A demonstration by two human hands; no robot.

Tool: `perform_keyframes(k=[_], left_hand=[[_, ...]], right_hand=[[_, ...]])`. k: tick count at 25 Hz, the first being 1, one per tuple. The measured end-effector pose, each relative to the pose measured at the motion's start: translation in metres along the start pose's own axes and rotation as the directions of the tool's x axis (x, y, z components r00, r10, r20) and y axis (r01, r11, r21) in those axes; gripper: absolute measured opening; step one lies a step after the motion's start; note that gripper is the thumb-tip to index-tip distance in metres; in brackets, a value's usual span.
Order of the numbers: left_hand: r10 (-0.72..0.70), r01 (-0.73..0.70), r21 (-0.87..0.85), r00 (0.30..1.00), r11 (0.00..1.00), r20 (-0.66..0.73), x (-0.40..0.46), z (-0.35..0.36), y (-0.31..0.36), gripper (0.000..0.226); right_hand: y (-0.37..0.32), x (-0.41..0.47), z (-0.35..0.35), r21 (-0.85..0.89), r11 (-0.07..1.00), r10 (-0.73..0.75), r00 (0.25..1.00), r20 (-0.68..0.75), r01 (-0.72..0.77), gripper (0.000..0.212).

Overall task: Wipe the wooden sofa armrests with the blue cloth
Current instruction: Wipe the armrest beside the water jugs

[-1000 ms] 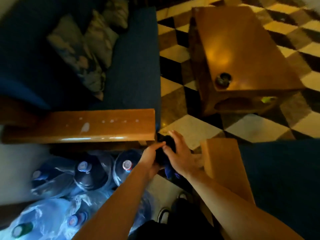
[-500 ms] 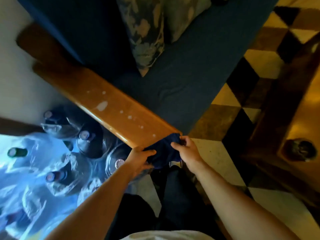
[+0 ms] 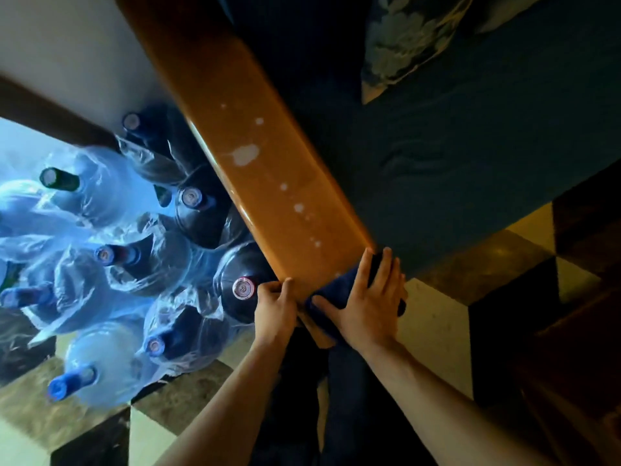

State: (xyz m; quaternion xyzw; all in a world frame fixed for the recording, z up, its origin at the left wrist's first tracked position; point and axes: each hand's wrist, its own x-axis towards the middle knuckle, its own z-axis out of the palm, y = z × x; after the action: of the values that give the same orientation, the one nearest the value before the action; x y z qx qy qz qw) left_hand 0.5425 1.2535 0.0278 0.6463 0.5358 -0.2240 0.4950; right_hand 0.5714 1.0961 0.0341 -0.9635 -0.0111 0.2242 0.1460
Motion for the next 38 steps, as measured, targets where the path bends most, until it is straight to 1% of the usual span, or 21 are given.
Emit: perform_keyframes(k=[3,7,9,11,13,14,16,17,18,20,21,22,23,24,25,27,29,31,34,36,38], left_hand=[[-0.016,-0.002,-0.220,0.997,0.976,-0.077,0.014,-0.007,0.034,0.066],[-0.029,-0.035,-0.421,0.989,0.906,-0.145,0.038,-0.027,0.091,0.047],[0.001,-0.068,-0.455,0.989,0.888,-0.145,0.056,-0.034,0.106,0.061],[0.046,-0.105,-0.457,0.989,0.883,-0.138,0.070,-0.039,0.109,0.079],[0.045,-0.104,-0.475,0.990,0.874,-0.133,0.080,-0.041,0.103,0.087],[0.048,-0.100,-0.478,0.992,0.872,-0.120,0.080,-0.043,0.099,0.085],[0.040,-0.074,-0.508,0.996,0.858,-0.077,0.078,-0.045,0.091,0.080],[0.026,-0.055,-0.525,0.998,0.849,-0.063,0.077,-0.045,0.088,0.078],[0.010,-0.033,-0.530,0.999,0.847,-0.045,0.076,-0.044,0.084,0.077],[-0.011,-0.002,-0.533,1.000,0.846,-0.022,0.077,-0.043,0.078,0.078],[-0.029,0.021,-0.533,1.000,0.846,-0.007,0.072,-0.044,0.077,0.077],[-0.050,0.047,-0.543,0.999,0.838,0.009,0.068,-0.044,0.076,0.075],[-0.069,0.068,-0.555,0.997,0.829,0.018,0.063,-0.046,0.074,0.072],[-0.085,0.084,-0.573,0.996,0.815,0.024,0.059,-0.049,0.073,0.069],[-0.106,0.103,-0.590,0.994,0.800,0.030,0.057,-0.053,0.071,0.065],[-0.124,0.117,-0.604,0.992,0.788,0.031,0.061,-0.062,0.070,0.061],[-0.071,0.051,-0.614,0.997,0.788,-0.009,0.068,-0.076,0.075,0.059],[0.012,-0.018,-0.617,1.000,0.787,-0.013,0.076,-0.085,0.083,0.059],[0.048,-0.044,-0.632,0.999,0.774,-0.011,0.083,-0.091,0.088,0.061],[0.018,-0.005,-0.627,1.000,0.779,0.014,0.084,-0.088,0.089,0.063],[0.001,0.031,-0.634,0.999,0.772,0.049,0.085,-0.083,0.089,0.061]], right_hand=[[-0.021,0.033,-0.007,-0.083,0.995,-0.065,0.998,-0.020,0.063,0.138],[-0.073,0.118,-0.024,-0.079,0.982,-0.175,0.983,-0.050,0.171,0.136],[-0.093,0.173,-0.035,0.087,0.986,-0.138,0.990,-0.028,0.140,0.126],[-0.101,0.220,-0.046,0.313,0.948,-0.052,0.999,0.006,0.048,0.099],[-0.089,0.241,-0.050,0.572,0.815,0.085,0.996,0.030,-0.087,0.071],[-0.074,0.235,-0.049,0.621,0.765,0.155,0.985,0.082,-0.172,0.063],[-0.035,0.197,-0.045,0.628,0.739,0.162,0.969,0.188,-0.245,0.060],[-0.015,0.168,-0.042,0.612,0.766,0.106,0.978,0.181,-0.197,0.059],[0.001,0.136,-0.041,0.552,0.830,0.000,0.990,0.141,-0.078,0.066],[0.016,0.073,-0.032,0.225,0.938,-0.288,0.954,0.088,0.263,0.095],[0.016,0.046,-0.020,0.022,0.903,-0.430,0.899,0.087,0.430,0.104],[0.008,0.023,-0.005,-0.152,0.820,-0.540,0.834,0.111,0.551,0.110],[-0.009,0.006,0.010,-0.263,0.746,-0.598,0.789,0.139,0.611,0.114],[-0.028,0.001,0.024,-0.318,0.712,-0.618,0.774,0.137,0.626,0.115],[-0.054,0.007,0.033,-0.342,0.720,-0.608,0.787,0.108,0.603,0.112],[-0.107,0.047,0.041,-0.332,0.806,-0.526,0.850,-0.024,0.490,0.104],[-0.157,0.094,0.038,-0.320,0.848,-0.473,0.876,-0.096,0.423,0.101],[-0.186,0.127,0.036,-0.338,0.840,-0.486,0.866,-0.123,0.424,0.104],[-0.181,0.126,0.037,-0.321,0.846,-0.492,0.856,-0.159,0.426,0.111],[-0.146,0.098,0.034,-0.278,0.892,-0.413,0.893,-0.178,0.357,0.113],[-0.110,0.072,0.028,-0.239,0.935,-0.304,0.941,-0.152,0.263,0.125]])
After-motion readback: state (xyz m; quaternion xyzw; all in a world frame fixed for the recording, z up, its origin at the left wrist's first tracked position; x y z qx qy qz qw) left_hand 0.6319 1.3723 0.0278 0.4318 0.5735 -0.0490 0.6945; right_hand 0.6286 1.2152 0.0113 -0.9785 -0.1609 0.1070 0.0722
